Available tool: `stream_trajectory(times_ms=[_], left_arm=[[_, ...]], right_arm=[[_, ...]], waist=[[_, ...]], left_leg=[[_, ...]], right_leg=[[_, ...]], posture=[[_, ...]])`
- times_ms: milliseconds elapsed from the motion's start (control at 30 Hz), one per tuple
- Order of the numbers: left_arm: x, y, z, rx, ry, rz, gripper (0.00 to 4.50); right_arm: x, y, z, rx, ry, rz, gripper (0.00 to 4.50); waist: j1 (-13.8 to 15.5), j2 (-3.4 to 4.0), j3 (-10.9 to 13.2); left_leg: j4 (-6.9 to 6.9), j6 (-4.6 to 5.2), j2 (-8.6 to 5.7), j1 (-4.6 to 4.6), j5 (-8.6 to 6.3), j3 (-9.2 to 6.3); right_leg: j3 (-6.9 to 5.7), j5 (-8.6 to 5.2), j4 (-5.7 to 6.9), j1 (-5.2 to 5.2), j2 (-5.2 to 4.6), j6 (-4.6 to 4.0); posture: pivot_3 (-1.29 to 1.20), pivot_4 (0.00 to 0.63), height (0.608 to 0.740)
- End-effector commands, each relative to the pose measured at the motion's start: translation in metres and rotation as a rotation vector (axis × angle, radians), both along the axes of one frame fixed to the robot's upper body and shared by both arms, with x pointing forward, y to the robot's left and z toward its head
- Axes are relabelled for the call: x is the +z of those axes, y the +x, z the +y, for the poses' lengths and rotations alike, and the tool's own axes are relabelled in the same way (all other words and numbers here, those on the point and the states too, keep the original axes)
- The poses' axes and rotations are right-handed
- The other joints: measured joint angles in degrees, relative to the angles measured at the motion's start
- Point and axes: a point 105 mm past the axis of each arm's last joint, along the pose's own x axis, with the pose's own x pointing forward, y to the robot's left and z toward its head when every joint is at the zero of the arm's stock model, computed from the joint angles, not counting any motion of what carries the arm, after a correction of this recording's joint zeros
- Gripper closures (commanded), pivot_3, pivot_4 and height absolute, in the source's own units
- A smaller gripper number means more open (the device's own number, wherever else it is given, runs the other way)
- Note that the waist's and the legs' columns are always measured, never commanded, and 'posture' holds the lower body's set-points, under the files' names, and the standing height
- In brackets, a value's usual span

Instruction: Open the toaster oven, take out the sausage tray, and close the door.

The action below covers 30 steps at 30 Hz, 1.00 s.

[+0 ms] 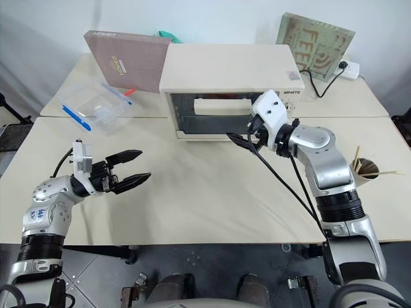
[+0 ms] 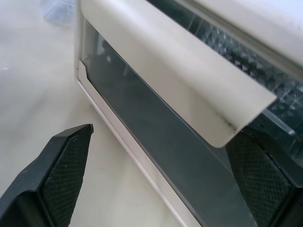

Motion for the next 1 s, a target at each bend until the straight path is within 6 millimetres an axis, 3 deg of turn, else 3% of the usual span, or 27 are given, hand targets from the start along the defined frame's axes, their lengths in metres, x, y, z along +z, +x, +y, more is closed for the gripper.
stream_trajectory(times_ms=[33, 233, 400, 700, 800, 1000], left_arm=[[0.011, 0.001, 0.002, 0.01, -0.018, -0.047, 0.0], [0.016, 0.007, 0.002, 0.03, -0.036, -0.048, 0.0], [0.026, 0.014, 0.004, 0.053, -0.099, -0.03, 0.0], [0.043, 0.023, 0.008, 0.075, -0.192, -0.001, 0.0], [0.05, 0.025, 0.007, 0.059, -0.22, -0.026, 0.58], [0.069, 0.037, -0.006, -0.014, -0.251, -0.069, 2.27]], right_arm=[[0.027, -0.008, 0.004, 0.055, 0.037, -0.085, 0.05], [0.027, -0.022, 0.009, 0.123, 0.034, -0.065, 0.05], [0.005, -0.044, 0.009, 0.186, -0.032, -0.016, 0.05], [-0.026, -0.062, 0.009, 0.199, -0.082, 0.047, 0.05], [-0.03, -0.062, 0.01, 0.193, -0.08, 0.055, 0.0], [-0.032, -0.06, 0.013, 0.191, -0.077, 0.048, 0.0]], waist=[[-0.1, 0.0, 0.0], [-0.1, 0.0, 0.0], [-0.06, 0.0, 0.01], [-0.02, -0.02, 0.01], [-0.07, -0.02, 0.02], [0.01, -0.07, 0.04]], left_leg=[[-0.01, 0.0, 0.0, 0.0, 0.0, 0.0], [-0.03, -0.01, 0.0, 0.0, 0.0, 0.01], [-0.08, -0.02, 0.0, -0.01, -0.01, 0.0], [-0.04, -0.02, 0.0, 0.0, -0.02, 0.02], [-0.02, -0.02, 0.0, 0.0, -0.02, 0.02], [0.0, -0.02, 0.0, -0.01, -0.02, 0.02]], right_leg=[[0.0, 0.0, 0.0, -0.01, 0.0, 0.0], [0.0, 0.0, 0.0, -0.04, 0.0, 0.0], [0.0, 0.0, -0.01, -0.05, 0.0, 0.0], [0.0, 0.0, 0.0, -0.04, 0.0, 0.0], [0.0, 0.0, 0.0, -0.03, 0.0, 0.0], [0.0, 0.0, 0.0, -0.03, 0.0, 0.0]], posture=[[0.0, 0.15, 0.74], [0.0, 0.15, 0.74], [0.0, 0.15, 0.74], [0.0, 0.15, 0.74], [0.0, 0.15, 0.74], [0.0, 0.15, 0.74]])
